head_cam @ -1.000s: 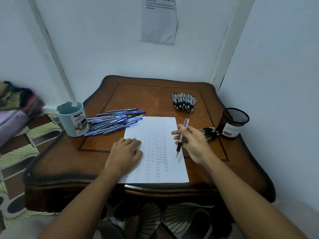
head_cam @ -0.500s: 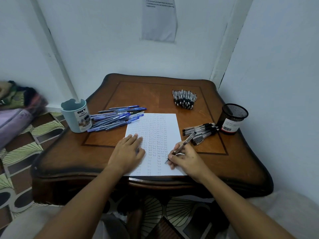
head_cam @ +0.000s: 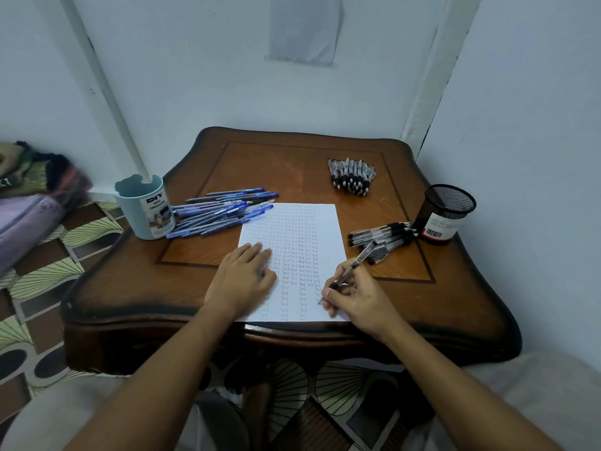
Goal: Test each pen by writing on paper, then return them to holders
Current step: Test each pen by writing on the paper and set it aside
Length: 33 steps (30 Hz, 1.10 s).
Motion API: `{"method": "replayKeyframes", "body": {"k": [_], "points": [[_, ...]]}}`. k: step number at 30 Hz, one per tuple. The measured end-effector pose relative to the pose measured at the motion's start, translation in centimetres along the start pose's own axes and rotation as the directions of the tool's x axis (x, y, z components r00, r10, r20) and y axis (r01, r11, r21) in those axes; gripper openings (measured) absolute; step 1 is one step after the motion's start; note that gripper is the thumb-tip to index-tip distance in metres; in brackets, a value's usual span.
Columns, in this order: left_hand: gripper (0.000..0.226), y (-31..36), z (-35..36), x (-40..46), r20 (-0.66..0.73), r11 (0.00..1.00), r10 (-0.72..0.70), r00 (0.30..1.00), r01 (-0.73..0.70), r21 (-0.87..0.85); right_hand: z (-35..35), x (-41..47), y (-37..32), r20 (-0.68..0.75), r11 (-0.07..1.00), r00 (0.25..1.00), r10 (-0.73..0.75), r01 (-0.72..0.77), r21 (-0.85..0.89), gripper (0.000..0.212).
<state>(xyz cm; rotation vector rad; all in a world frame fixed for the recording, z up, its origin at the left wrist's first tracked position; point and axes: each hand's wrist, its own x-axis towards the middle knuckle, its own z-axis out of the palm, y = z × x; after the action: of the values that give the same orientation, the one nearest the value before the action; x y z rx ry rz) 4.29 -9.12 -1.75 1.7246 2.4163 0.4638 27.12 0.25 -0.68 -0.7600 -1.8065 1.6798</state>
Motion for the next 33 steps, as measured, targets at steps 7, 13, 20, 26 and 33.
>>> {"method": "replayKeyframes", "body": {"k": [7, 13, 20, 26, 33], "points": [[0.069, -0.18, 0.25, 0.2, -0.009, 1.0, 0.002, 1.0, -0.002, -0.004, 0.08, 0.1, 0.63, 0.0, 0.998, 1.0, -0.022, 0.022, -0.059, 0.028], [0.07, -0.24, 0.33, 0.18, -0.006, 1.0, -0.009, 1.0, 0.009, 0.0, -0.09, 0.22, 0.31, -0.016, 1.0, 1.0, 0.013, -0.013, 0.014, 0.028], [0.07, -0.44, 0.49, 0.26, -0.002, 1.0, -0.011, 1.0, 0.011, 0.0, 0.07, 0.19, 0.47, -0.026, 1.0, 1.0, 0.007, -0.008, -0.025, 0.027], [0.07, -0.34, 0.37, 0.28, -0.001, 1.0, -0.008, 1.0, 0.008, 0.006, -0.18, 0.18, 0.47, 0.02, 0.999, 1.0, 0.021, -0.02, -0.041, 0.026], [0.07, -0.33, 0.36, 0.25, -0.003, 1.0, -0.009, 1.0, 0.009, 0.008, -0.27, 0.14, 0.2, 0.016, 0.999, 0.999, 0.036, -0.035, -0.022, 0.026]]}}
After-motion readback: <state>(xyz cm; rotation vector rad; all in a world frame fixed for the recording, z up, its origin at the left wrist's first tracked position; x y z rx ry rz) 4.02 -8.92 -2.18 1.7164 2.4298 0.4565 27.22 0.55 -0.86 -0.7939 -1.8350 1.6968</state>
